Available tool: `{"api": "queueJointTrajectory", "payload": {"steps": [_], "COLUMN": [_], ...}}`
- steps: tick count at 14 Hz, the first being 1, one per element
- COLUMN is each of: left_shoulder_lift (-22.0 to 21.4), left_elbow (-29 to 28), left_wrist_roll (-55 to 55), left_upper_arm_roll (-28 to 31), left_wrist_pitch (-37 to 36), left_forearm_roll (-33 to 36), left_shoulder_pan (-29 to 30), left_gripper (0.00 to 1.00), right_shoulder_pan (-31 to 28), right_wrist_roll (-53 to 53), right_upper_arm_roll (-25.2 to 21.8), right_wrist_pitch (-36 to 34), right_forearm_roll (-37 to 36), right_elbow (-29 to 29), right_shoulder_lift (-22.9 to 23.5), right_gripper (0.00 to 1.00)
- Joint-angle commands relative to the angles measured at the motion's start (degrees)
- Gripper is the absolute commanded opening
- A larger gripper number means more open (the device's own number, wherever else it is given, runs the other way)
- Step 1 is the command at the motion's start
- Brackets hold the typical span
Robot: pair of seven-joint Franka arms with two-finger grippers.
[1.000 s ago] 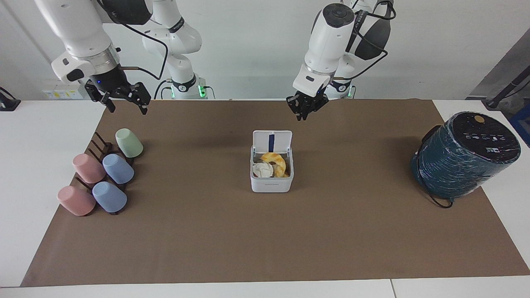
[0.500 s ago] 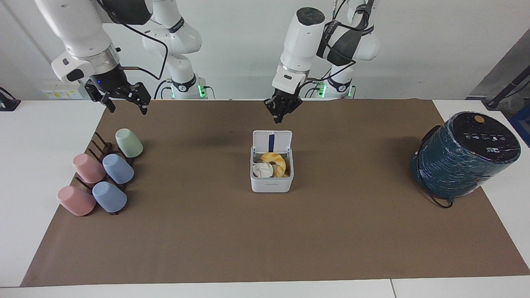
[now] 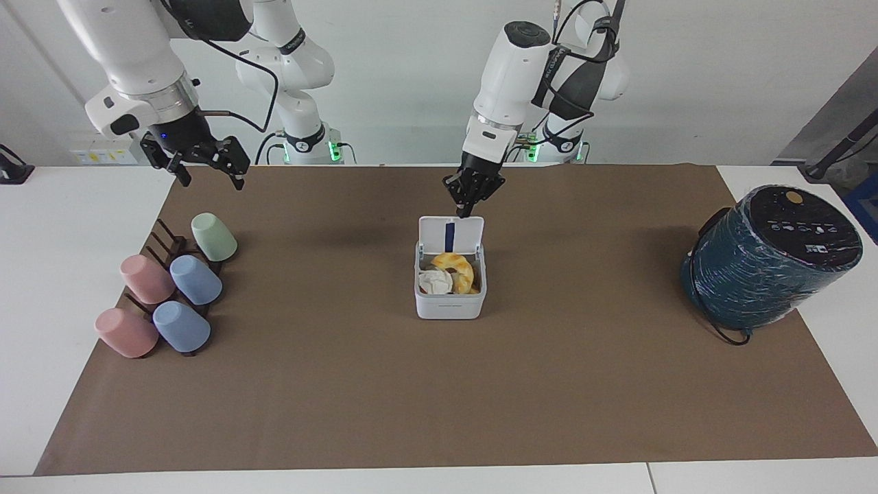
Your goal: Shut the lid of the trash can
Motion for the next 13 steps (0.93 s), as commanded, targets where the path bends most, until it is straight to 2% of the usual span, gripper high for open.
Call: {"api": "queueJointTrajectory", "payload": {"steps": [1,9,13], "left_shoulder_lift": [0.6,3.9,5.4], "left_elbow": [-1.3,-1.5,-1.5], "left_wrist_roll": [-1.4,-2.3,-2.7], "left_upper_arm_roll": [-0.2,-0.2,-0.2], "left_wrist_pitch": [3.6,10.6,14.1], "left_forearm_roll": [-0.5,-0.5,-1.0], "left_shoulder_pan": [0.2,1.0,1.8], "left_gripper": [0.11,0.11,0.03], "right_shoulder_pan": [-0.6,-0.6,-0.6], "right_wrist_roll": [-1.7,-1.7,-1.7], "right_upper_arm_roll": [0.3,0.3,0.3], "right_wrist_pitch": [0.4,0.4,0.4], "right_forearm_roll": [0.8,0.8,0.8], "right_elbow": [-0.8,-0.8,-0.8], "right_shoulder_lift": [-0.8,-0.8,-0.8], "right_gripper": [1.0,1.0,1.0]}}
